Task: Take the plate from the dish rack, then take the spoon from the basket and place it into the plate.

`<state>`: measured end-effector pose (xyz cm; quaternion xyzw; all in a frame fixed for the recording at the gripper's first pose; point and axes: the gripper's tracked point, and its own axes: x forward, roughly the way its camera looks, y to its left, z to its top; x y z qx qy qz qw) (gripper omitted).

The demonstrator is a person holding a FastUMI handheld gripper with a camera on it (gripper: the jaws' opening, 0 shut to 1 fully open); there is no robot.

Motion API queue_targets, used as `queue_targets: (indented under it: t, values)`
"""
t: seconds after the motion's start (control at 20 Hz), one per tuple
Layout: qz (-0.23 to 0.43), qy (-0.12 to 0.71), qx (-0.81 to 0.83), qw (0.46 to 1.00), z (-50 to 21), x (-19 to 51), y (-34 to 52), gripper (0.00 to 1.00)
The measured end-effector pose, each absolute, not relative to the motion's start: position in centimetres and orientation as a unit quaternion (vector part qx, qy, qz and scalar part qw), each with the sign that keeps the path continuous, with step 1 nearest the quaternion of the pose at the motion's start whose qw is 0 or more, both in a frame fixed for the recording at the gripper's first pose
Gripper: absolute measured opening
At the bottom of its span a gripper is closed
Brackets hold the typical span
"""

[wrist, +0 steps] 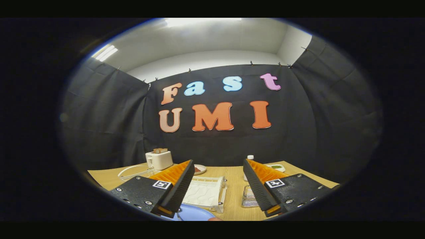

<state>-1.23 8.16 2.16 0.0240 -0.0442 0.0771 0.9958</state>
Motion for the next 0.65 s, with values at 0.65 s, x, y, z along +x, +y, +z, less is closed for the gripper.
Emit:
queue_targets:
  t: [0.65]
  values:
    - [0.085, -0.042, 0.017, 0.995, 2.9, -1.8, 9.8, 0.88]
